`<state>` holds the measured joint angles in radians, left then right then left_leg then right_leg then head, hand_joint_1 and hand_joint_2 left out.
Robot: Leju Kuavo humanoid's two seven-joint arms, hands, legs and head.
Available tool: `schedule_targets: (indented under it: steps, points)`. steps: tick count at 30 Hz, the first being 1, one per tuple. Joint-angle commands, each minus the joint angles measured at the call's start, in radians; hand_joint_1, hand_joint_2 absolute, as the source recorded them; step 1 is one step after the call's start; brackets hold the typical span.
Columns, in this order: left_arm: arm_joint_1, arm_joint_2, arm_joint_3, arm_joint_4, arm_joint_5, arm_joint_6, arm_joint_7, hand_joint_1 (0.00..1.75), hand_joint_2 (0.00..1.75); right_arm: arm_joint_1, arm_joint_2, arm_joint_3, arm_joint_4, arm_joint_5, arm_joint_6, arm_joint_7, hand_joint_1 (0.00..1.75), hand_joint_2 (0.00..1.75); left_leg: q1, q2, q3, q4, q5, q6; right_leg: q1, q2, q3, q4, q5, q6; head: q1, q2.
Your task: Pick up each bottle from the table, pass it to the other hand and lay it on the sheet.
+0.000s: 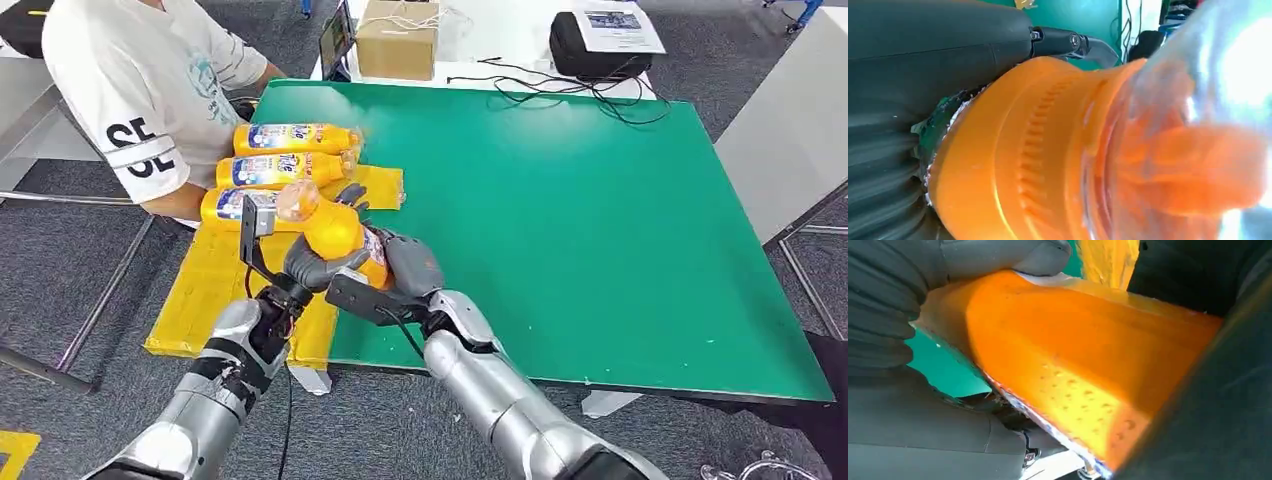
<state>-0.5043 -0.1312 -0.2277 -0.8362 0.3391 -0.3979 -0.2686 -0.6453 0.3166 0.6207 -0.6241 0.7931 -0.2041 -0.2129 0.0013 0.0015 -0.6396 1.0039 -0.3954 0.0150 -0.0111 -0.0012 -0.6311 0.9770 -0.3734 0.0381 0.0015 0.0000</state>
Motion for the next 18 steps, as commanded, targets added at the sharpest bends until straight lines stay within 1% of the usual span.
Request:
schedule_targets:
  steps: [1, 2, 6, 9, 11, 12, 13, 15, 18]
  points:
    - [-0.038, 0.014, -0.031, 0.014, 0.015, -0.021, -0.013, 1.75, 1.75, -0.048, -0.012, 0.044, 0.069, -0.042, 0.003, 0.019, 0.00, 1.75, 0.001, -0.002, 0.002, 0.000, -0.001, -0.001, 0.001, -0.001, 0.002, 0.000, -0.001, -0.001, 0.000, 0.000]
    - [-0.035, 0.016, -0.031, 0.013, 0.015, -0.023, -0.013, 1.75, 1.75, -0.051, -0.016, 0.043, 0.067, -0.042, 0.007, 0.019, 0.00, 1.75, 0.001, -0.002, 0.004, 0.001, -0.002, -0.001, 0.001, -0.002, 0.005, 0.001, -0.003, -0.001, 0.000, 0.000]
    - [-0.030, 0.015, -0.027, 0.009, 0.014, -0.016, -0.014, 1.75, 1.75, -0.048, -0.020, 0.038, 0.058, -0.047, 0.007, 0.024, 0.00, 1.75, 0.001, -0.002, 0.003, 0.000, -0.001, -0.001, 0.001, -0.001, 0.003, 0.000, -0.002, -0.001, 0.000, 0.000]
    - [-0.014, 0.012, 0.003, 0.019, 0.062, -0.025, 0.023, 1.75, 1.75, -0.041, -0.033, -0.024, 0.031, -0.102, -0.025, 0.038, 0.00, 1.75, 0.000, -0.001, 0.003, 0.000, -0.001, -0.001, 0.000, -0.001, 0.003, 0.000, -0.001, -0.001, 0.000, 0.000]
    - [-0.008, 0.020, 0.002, 0.016, 0.055, -0.022, 0.007, 1.75, 1.75, -0.039, -0.046, -0.066, 0.007, -0.143, -0.024, 0.036, 0.00, 1.75, 0.000, -0.002, 0.005, 0.000, -0.002, -0.001, 0.001, -0.001, 0.005, 0.000, -0.003, -0.001, 0.000, 0.000]
    - [-0.007, 0.020, 0.005, 0.017, 0.054, -0.017, 0.006, 1.75, 1.75, -0.037, -0.050, -0.077, -0.003, -0.152, -0.025, 0.036, 0.00, 1.75, 0.000, -0.001, 0.003, 0.000, -0.001, -0.001, 0.000, -0.001, 0.003, 0.000, -0.002, -0.001, 0.000, 0.000]
    - [-0.005, 0.017, 0.013, 0.016, 0.063, -0.013, 0.009, 1.75, 1.75, -0.030, -0.053, -0.093, -0.017, -0.165, -0.033, 0.033, 0.00, 1.75, 0.001, -0.002, 0.006, 0.001, -0.003, -0.001, 0.001, -0.002, 0.007, 0.000, -0.004, -0.001, 0.000, 0.000]
    - [-0.001, 0.017, 0.019, 0.010, 0.065, 0.003, 0.013, 1.75, 1.75, -0.022, -0.057, -0.108, -0.032, -0.177, -0.035, 0.031, 0.00, 1.75, 0.000, -0.002, 0.002, 0.000, -0.001, 0.000, 0.001, -0.002, 0.003, 0.000, -0.002, -0.001, 0.000, 0.000]
    - [-0.003, 0.018, 0.029, 0.007, 0.062, 0.032, 0.008, 1.75, 1.75, -0.013, -0.058, -0.120, -0.042, -0.189, -0.038, 0.023, 0.00, 1.75, 0.001, -0.001, 0.005, 0.000, -0.003, -0.001, 0.001, -0.001, 0.006, 0.000, -0.003, -0.001, 0.000, 0.000]
